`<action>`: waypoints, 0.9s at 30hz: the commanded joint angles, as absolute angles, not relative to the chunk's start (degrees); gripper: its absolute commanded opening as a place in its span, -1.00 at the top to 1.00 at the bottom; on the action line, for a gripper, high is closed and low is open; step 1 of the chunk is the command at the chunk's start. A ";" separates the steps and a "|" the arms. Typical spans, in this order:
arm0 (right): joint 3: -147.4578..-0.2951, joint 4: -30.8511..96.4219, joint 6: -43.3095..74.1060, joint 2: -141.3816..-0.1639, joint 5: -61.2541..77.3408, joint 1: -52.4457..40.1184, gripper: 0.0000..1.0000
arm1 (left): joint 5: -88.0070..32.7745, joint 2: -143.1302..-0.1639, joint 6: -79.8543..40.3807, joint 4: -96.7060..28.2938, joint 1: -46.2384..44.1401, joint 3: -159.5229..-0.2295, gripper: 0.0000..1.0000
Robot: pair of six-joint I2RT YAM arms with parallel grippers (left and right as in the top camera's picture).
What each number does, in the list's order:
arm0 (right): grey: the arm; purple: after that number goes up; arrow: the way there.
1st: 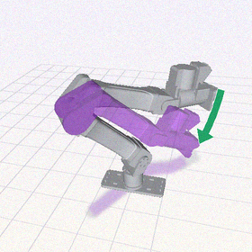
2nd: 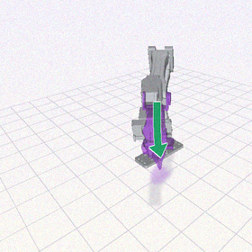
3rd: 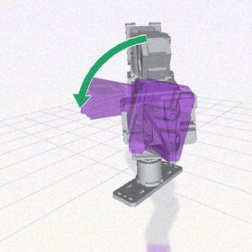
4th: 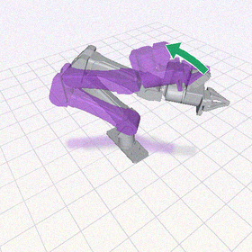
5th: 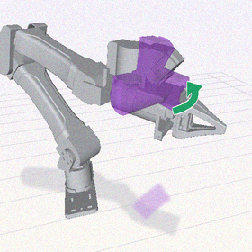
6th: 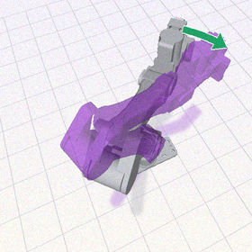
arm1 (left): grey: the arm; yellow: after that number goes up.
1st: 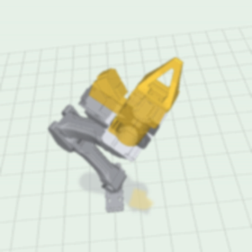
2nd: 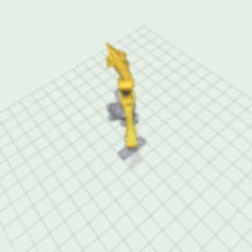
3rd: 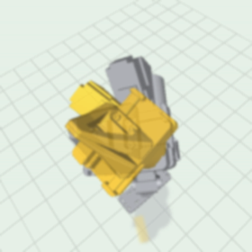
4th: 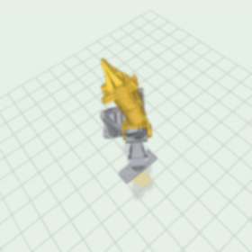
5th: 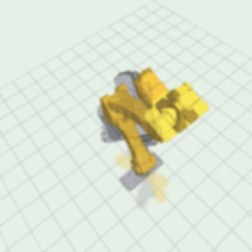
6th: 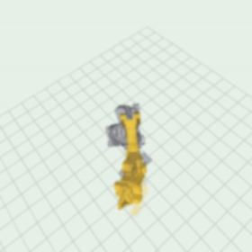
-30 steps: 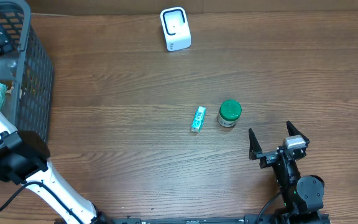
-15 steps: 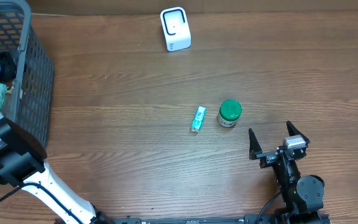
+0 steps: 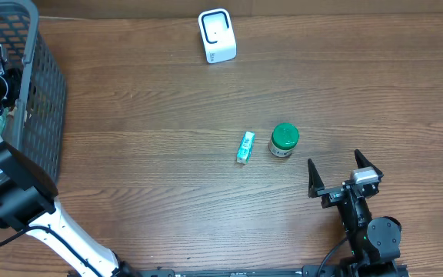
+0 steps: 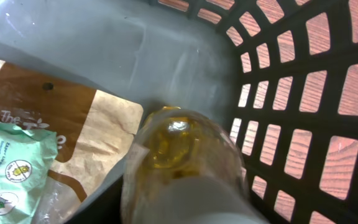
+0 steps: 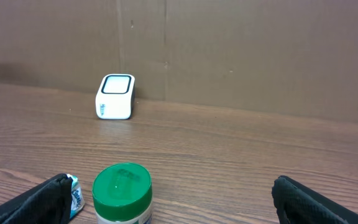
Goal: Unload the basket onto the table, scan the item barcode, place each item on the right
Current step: 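Lower the left gripper into the basket and grasp the oil bottle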
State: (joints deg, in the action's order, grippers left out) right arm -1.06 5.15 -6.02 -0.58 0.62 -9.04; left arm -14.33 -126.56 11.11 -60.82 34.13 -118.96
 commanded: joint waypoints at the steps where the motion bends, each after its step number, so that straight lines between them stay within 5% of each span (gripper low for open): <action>1: -0.47 4.82 -5.85 -0.16 0.25 -8.97 -1.00 | -15.07 -126.21 9.50 -60.80 33.74 -118.39 0.28; 27: -0.47 4.82 -5.85 -0.16 0.25 -8.97 -1.00 | -16.47 -90.89 -10.33 -59.94 27.97 -132.55 0.46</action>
